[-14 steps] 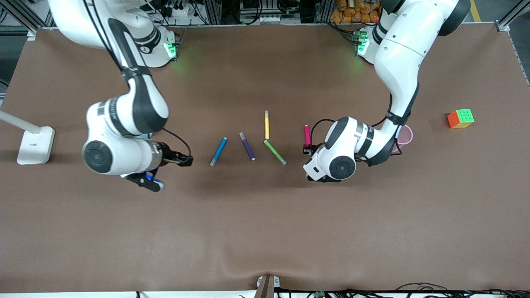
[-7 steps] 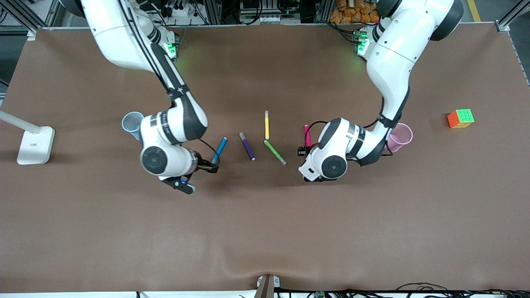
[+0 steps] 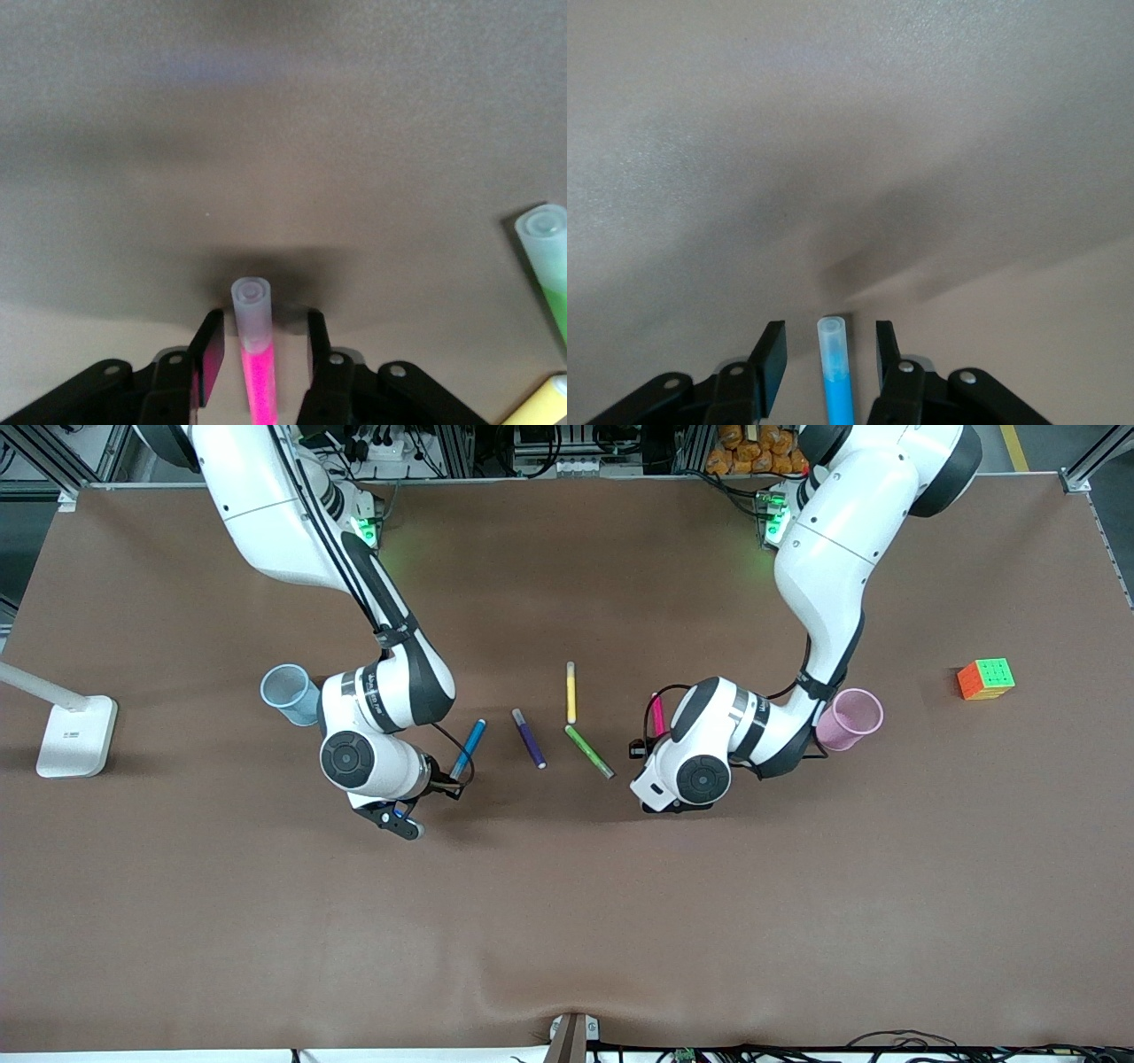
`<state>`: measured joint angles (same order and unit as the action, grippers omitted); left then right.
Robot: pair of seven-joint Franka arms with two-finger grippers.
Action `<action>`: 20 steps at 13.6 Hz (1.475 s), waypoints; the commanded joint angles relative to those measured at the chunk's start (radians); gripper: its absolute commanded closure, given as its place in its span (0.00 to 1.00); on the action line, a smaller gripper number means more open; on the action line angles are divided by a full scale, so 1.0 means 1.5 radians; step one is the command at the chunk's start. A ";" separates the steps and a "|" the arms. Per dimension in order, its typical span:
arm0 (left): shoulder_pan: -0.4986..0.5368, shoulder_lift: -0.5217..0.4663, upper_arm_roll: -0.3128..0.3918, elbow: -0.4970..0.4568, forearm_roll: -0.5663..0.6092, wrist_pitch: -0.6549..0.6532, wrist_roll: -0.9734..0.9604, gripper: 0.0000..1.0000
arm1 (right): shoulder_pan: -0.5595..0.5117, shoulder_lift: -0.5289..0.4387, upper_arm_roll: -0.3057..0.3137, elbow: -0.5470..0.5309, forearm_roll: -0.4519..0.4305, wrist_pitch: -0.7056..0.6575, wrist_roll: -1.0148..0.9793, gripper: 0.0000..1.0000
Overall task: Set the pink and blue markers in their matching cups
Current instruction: 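Carry the pink marker to the pink cup while the right gripper carries blue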
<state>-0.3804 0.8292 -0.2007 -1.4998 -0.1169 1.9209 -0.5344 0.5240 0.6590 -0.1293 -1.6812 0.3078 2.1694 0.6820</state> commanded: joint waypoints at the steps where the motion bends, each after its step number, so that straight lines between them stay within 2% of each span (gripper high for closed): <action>1: -0.003 0.006 0.004 0.012 -0.012 0.001 -0.007 0.71 | 0.010 -0.006 -0.004 -0.014 0.008 0.010 0.001 0.56; 4: -0.003 0.007 0.004 0.011 -0.011 0.001 -0.006 0.90 | 0.013 -0.001 -0.004 -0.015 0.008 0.010 0.000 0.56; 5: -0.004 0.007 0.004 0.011 -0.011 0.001 -0.008 1.00 | 0.014 0.000 -0.004 -0.018 0.008 0.013 0.000 0.56; 12: 0.016 -0.038 0.010 0.030 -0.010 -0.011 -0.009 1.00 | 0.025 0.007 -0.004 -0.040 0.011 0.039 0.001 0.57; 18: 0.024 -0.135 0.037 0.027 -0.004 -0.063 -0.024 1.00 | 0.035 0.013 -0.003 -0.047 0.013 0.061 0.003 0.61; 20: 0.026 -0.182 0.056 0.023 -0.003 -0.098 -0.031 1.00 | 0.038 0.013 -0.004 -0.047 0.013 0.061 0.002 0.73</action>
<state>-0.3358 0.6366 -0.1470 -1.4391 -0.1170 1.8220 -0.5546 0.5655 0.6732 -0.1268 -1.7471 0.3081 2.2449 0.6821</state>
